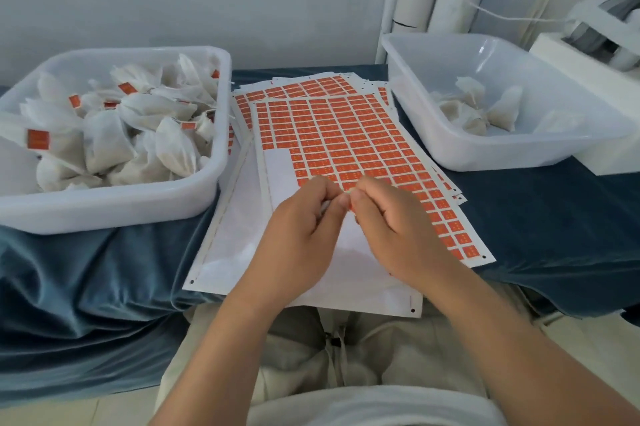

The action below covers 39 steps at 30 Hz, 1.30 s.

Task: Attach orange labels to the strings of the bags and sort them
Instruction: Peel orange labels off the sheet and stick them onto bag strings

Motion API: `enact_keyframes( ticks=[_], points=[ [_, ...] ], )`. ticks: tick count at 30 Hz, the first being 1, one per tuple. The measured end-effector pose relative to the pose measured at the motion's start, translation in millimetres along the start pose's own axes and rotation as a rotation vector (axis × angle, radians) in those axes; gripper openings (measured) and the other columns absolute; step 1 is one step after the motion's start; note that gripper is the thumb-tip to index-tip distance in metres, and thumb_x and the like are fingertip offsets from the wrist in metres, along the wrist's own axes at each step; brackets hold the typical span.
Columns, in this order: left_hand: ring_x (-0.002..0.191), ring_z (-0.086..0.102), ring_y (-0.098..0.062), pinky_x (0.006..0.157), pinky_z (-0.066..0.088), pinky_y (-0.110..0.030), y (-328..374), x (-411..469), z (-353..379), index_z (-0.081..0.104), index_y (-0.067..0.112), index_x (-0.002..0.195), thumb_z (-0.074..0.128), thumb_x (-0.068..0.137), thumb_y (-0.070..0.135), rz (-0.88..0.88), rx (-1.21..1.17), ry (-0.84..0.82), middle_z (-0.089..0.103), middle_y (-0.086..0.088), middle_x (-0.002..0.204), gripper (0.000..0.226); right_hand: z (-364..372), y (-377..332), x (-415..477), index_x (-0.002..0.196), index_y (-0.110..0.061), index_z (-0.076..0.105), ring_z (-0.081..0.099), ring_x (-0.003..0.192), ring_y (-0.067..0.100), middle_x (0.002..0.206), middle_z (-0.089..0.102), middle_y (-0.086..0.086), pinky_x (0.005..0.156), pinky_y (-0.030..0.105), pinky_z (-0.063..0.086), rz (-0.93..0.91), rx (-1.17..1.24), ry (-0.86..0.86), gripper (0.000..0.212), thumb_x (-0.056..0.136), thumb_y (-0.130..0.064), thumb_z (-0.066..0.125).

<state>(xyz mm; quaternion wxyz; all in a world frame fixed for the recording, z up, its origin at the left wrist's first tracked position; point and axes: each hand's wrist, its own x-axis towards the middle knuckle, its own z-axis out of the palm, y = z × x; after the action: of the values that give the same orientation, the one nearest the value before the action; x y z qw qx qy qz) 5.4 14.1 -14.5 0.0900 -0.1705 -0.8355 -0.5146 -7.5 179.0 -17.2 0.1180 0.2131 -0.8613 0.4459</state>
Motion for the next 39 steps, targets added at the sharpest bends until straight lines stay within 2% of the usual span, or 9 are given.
enact_keyframes(
  ticks=[7, 12, 18, 23, 25, 28, 33, 36, 39],
  points=[
    [0.076, 0.066, -0.001, 0.066, 0.05, -0.014, 16, 12, -38, 0.061, 0.022, 0.092, 0.053, 0.11, 0.027, -0.046, -0.07, 0.164, 0.069, 0.018, 0.082, 0.021, -6, -9, 1, 0.082, -0.042, 0.053, 0.066, 0.08, 0.008, 0.085, 0.065, -0.016, 0.07, 0.012, 0.049, -0.043, -0.054, -0.006, 0.034, 0.104, -0.059, 0.034],
    [0.05, 0.053, 0.007, 0.047, 0.039, -0.01, 13, 45, -93, 0.058, 0.025, 0.089, 0.044, 0.11, 0.034, -0.249, -0.098, 0.489, 0.059, 0.02, 0.058, 0.027, -10, -10, 0, 0.082, -0.039, 0.06, 0.067, 0.087, 0.001, 0.091, 0.068, -0.023, 0.066, 0.009, 0.048, -0.102, -0.12, -0.065, 0.04, 0.1, -0.065, 0.035],
    [0.045, 0.051, -0.007, 0.041, 0.04, -0.021, -11, 136, -199, 0.062, 0.022, 0.1, 0.045, 0.102, 0.028, -0.326, 0.002, 0.641, 0.056, 0.002, 0.08, 0.018, -6, -7, -1, 0.084, -0.043, 0.062, 0.064, 0.096, -0.005, 0.1, 0.064, -0.032, 0.075, 0.006, 0.045, -0.083, -0.151, -0.233, 0.045, 0.098, -0.074, 0.033],
    [0.057, 0.055, 0.005, 0.055, 0.043, -0.016, -42, 213, -253, 0.061, 0.012, 0.104, 0.037, 0.106, 0.017, -0.281, 0.339, 0.602, 0.068, 0.012, 0.094, 0.024, -4, 1, -1, 0.083, -0.041, 0.064, 0.065, 0.095, -0.002, 0.095, 0.068, -0.025, 0.086, 0.009, 0.047, -0.065, -0.151, -0.292, 0.057, 0.092, -0.084, 0.026],
    [0.068, 0.059, -0.004, 0.064, 0.046, -0.024, -59, 226, -254, 0.056, 0.016, 0.095, 0.039, 0.107, 0.017, -0.284, 0.408, 0.543, 0.072, 0.008, 0.103, 0.021, -3, 4, -1, 0.083, -0.04, 0.064, 0.065, 0.094, 0.001, 0.086, 0.069, -0.02, 0.091, 0.013, 0.047, -0.038, -0.172, -0.333, 0.07, 0.085, -0.092, 0.017],
    [0.078, 0.061, -0.022, 0.075, 0.05, -0.034, -88, 226, -245, 0.067, 0.015, 0.087, 0.051, 0.103, 0.018, -0.344, 0.58, 0.27, 0.072, -0.003, 0.094, 0.023, -6, 12, -1, 0.082, -0.051, 0.058, 0.061, 0.102, -0.01, 0.087, 0.067, -0.029, 0.09, 0.004, 0.043, -0.009, -0.228, -0.392, 0.055, 0.082, -0.088, 0.017],
    [0.083, 0.055, -0.025, 0.066, 0.042, -0.032, -99, 212, -230, 0.061, 0.024, 0.067, 0.055, 0.096, 0.014, -0.33, 0.899, -0.013, 0.065, 0.002, 0.078, 0.031, -14, 16, 1, 0.085, -0.046, 0.061, 0.063, 0.097, -0.006, 0.094, 0.067, -0.029, 0.084, 0.008, 0.047, 0.001, -0.249, -0.431, 0.057, 0.083, -0.085, 0.019],
    [0.095, 0.063, -0.03, 0.088, 0.052, -0.042, -95, 209, -233, 0.073, 0.01, 0.098, 0.051, 0.103, 0.017, -0.357, 0.924, -0.129, 0.074, -0.009, 0.108, 0.024, -16, 13, 2, 0.085, -0.041, 0.064, 0.063, 0.095, -0.004, 0.092, 0.068, -0.023, 0.083, 0.011, 0.048, -0.013, -0.258, -0.444, 0.061, 0.084, -0.084, 0.021],
    [0.115, 0.066, -0.031, 0.097, 0.051, -0.036, -78, 212, -246, 0.066, 0.01, 0.138, 0.044, 0.105, 0.008, -0.375, 0.807, -0.005, 0.068, -0.012, 0.137, 0.041, -21, 8, 3, 0.086, -0.043, 0.062, 0.06, 0.101, -0.01, 0.106, 0.061, -0.036, 0.078, 0.005, 0.045, -0.008, -0.285, -0.428, 0.06, 0.082, -0.086, 0.019]
  ],
)
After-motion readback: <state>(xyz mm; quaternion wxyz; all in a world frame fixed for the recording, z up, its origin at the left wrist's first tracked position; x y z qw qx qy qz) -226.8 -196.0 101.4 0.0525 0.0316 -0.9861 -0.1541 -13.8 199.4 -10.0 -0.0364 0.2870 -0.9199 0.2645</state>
